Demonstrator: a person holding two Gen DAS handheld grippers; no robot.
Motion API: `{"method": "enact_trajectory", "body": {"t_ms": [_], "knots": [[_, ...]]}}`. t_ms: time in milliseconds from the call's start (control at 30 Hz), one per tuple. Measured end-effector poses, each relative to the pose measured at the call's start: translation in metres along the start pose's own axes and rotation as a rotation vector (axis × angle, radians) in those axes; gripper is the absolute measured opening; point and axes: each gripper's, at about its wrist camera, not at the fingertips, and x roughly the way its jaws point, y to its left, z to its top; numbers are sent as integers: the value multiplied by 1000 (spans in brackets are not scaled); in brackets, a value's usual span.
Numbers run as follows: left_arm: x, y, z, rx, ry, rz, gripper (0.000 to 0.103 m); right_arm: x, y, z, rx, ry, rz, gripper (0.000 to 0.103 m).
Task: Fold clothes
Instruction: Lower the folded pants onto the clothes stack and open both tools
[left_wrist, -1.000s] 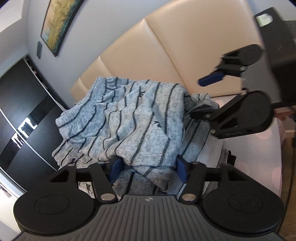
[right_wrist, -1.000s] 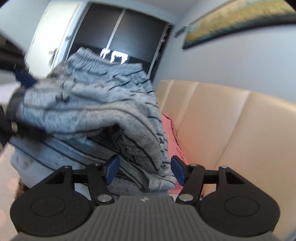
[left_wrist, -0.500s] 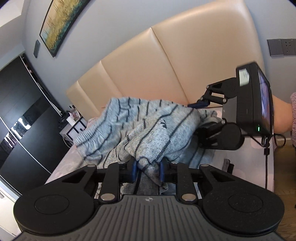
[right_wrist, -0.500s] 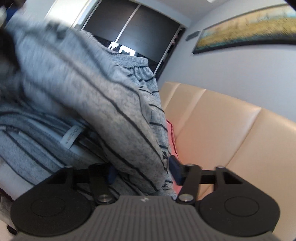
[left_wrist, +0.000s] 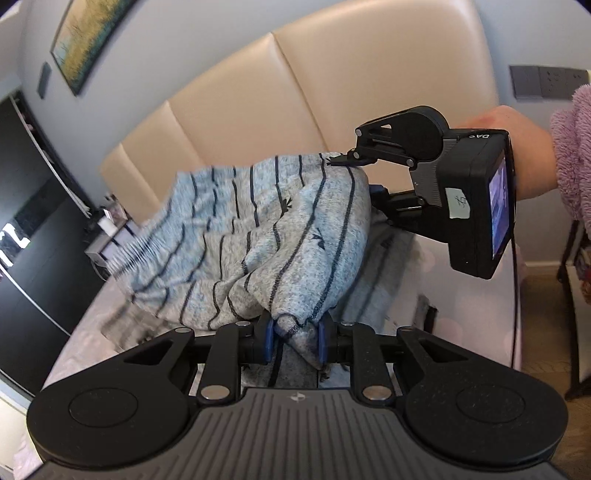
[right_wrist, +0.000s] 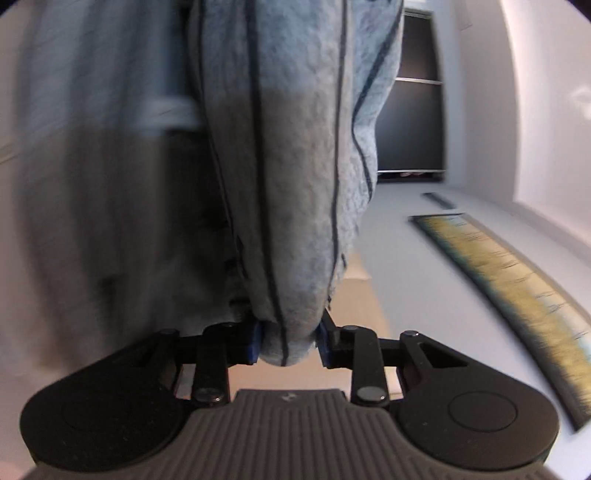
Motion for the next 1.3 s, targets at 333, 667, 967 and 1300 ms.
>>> {"method": "enact_trajectory", "body": {"t_ms": [333, 667, 967, 1300], "knots": [[-27, 8, -16, 2, -45, -107, 49, -19, 2, -17, 34, 24, 99, 56], [-75, 49, -22, -87, -167, -91, 51, -48, -80, -63, 653, 61, 130, 33], [-18, 100, -6, -243, -214, -6, 35, 0, -145, -23, 1250, -161, 277, 32], [53, 164, -29, -459, -134, -32, 28, 100, -122, 17, 1459, -6, 416, 33]]}}
